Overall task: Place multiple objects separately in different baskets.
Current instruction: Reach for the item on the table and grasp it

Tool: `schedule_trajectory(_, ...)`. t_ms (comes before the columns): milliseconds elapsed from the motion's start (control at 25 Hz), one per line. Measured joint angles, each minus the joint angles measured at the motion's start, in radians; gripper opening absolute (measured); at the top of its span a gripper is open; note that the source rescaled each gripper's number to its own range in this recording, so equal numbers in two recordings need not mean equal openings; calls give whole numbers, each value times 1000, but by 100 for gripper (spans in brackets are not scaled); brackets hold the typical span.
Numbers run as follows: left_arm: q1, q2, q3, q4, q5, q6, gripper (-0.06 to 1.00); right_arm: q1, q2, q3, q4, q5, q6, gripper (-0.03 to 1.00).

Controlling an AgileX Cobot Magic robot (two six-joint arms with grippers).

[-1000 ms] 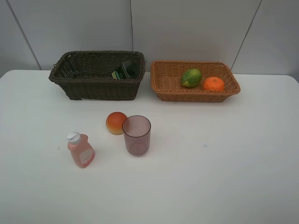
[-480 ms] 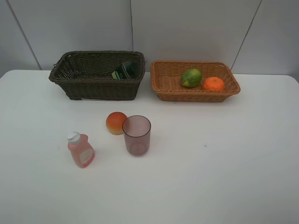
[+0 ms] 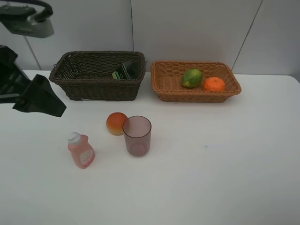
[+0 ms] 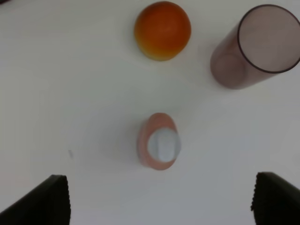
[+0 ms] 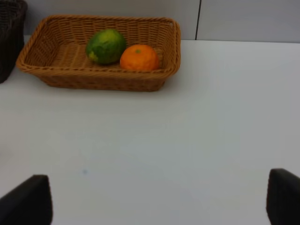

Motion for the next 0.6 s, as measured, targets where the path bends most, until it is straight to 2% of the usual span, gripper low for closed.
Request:
schedule_trajectory(160,-77,197,-72,30,-10,-7,100,0,0,0,0,0,0,98)
schedule_trajectory(400,-152,396,-104,144,-34,-63,100,0,0,0,0,-1,0,98)
schedule_trajectory(600,-202,484,-105,163,-43,-80,100,0,0,0,0,-1,0,98)
